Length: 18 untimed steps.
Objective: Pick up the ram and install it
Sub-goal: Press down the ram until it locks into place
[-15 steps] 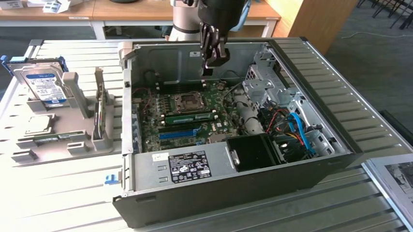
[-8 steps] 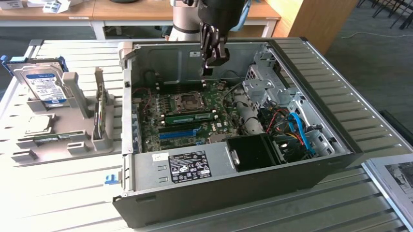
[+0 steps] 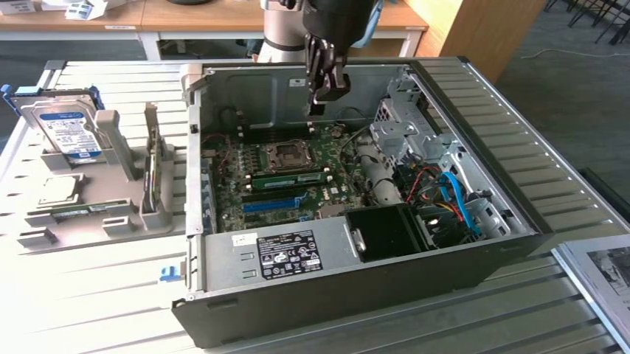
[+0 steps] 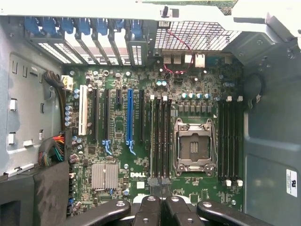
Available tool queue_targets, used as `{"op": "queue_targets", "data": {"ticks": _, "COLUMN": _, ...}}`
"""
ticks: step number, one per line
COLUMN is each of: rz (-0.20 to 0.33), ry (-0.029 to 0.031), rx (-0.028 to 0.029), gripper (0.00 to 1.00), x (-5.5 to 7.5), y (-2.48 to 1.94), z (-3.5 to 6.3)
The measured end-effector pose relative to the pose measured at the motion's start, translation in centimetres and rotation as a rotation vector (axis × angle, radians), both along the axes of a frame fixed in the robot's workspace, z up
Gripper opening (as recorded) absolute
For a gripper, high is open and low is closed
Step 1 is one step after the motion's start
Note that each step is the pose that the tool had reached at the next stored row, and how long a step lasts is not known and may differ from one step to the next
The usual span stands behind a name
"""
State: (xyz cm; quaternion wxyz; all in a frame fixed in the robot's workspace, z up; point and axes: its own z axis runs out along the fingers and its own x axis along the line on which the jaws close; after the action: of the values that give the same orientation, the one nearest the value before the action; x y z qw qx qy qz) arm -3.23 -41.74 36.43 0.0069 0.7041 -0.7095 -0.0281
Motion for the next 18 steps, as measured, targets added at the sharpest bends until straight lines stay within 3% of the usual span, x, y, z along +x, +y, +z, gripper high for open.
{"op": "queue_targets", "data": {"ticks": 18, "rz": 0.000, "ry": 0.0000, "rx": 0.0000, "gripper": 0.10, "x": 3.3, "y": 0.01, "z": 0.00}}
